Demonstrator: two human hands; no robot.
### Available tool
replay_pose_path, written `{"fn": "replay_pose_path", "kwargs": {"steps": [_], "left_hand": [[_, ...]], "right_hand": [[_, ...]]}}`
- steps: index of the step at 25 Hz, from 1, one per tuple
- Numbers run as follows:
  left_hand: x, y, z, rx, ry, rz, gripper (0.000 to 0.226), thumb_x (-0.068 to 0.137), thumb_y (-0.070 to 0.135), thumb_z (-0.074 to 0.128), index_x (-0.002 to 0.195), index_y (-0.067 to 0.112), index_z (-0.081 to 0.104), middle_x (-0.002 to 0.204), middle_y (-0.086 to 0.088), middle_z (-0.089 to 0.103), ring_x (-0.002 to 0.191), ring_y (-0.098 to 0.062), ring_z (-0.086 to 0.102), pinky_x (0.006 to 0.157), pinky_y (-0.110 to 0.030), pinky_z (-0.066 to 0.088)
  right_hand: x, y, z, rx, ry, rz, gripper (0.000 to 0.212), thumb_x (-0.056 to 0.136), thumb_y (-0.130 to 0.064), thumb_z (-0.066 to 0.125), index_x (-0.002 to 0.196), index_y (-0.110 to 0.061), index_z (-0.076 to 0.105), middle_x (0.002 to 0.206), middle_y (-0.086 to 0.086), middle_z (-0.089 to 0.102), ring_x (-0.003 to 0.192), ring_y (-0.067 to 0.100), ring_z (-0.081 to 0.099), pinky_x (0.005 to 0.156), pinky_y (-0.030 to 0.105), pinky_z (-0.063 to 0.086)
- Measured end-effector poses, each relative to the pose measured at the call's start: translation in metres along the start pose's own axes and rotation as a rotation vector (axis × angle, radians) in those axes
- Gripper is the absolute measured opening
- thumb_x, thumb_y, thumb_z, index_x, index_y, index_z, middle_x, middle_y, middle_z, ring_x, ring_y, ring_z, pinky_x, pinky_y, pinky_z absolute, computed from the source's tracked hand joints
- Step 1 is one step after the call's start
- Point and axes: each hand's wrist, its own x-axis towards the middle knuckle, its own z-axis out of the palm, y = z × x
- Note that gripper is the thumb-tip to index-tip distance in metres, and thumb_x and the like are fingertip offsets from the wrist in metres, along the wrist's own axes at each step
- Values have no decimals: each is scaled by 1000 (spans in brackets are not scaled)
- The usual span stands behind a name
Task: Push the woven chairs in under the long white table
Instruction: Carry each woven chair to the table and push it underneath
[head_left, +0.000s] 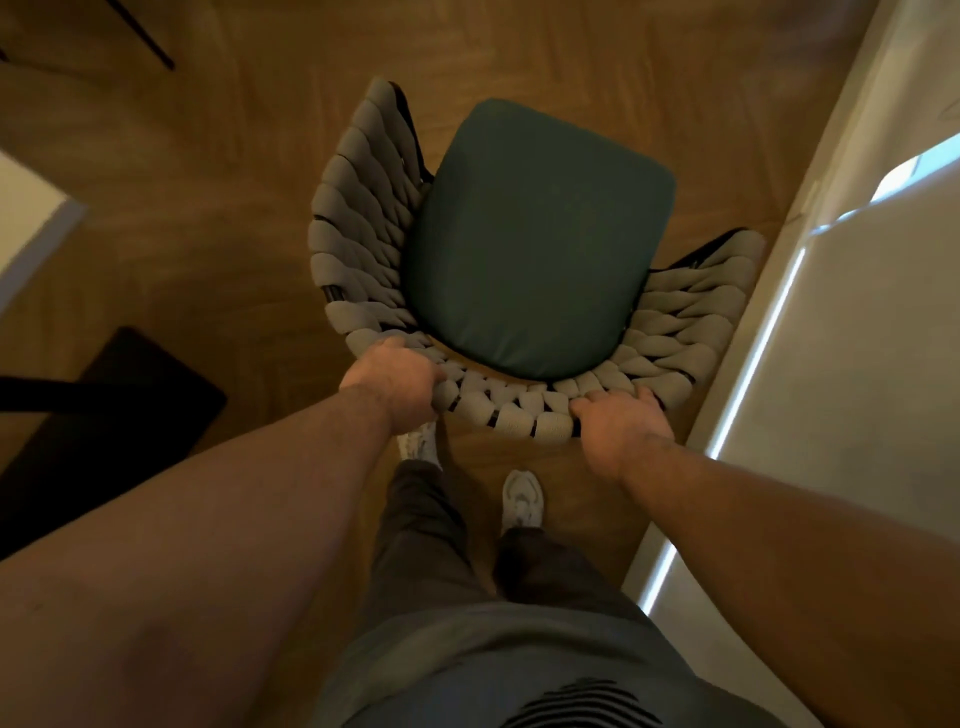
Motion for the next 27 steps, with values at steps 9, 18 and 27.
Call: {"fn": "replay_pose_path", "kwargs": {"steps": [9, 18, 27], "left_hand": [[-91, 46, 92, -151, -7, -56, 50, 97, 30, 62, 146, 39, 53, 138, 1, 61, 128, -23, 53, 110, -50, 46], [-141, 47, 143, -105, 150, -166, 45, 101, 23, 63, 143, 32, 53, 147, -3, 58, 144, -27, 46, 128, -53, 17], [-192, 64, 217, -251, 60, -307, 36, 99, 32, 65, 134, 37, 57, 134, 4, 64, 132, -22, 55, 120, -47, 32]], "right_hand": [[-59, -24, 67, -147, -72, -70, 48, 101, -32, 52, 149, -26, 50, 149, 7, 55, 139, 32, 49, 126, 65, 16], [-79, -72, 105, -149, 58, -181, 56, 99, -20, 57, 152, -29, 43, 140, 6, 62, 130, 30, 56, 118, 53, 37], [-98, -97, 122, -304, -31, -409, 60, 105, -10, 48, 159, -35, 38, 140, 4, 64, 120, 26, 65, 95, 42, 59]]}}
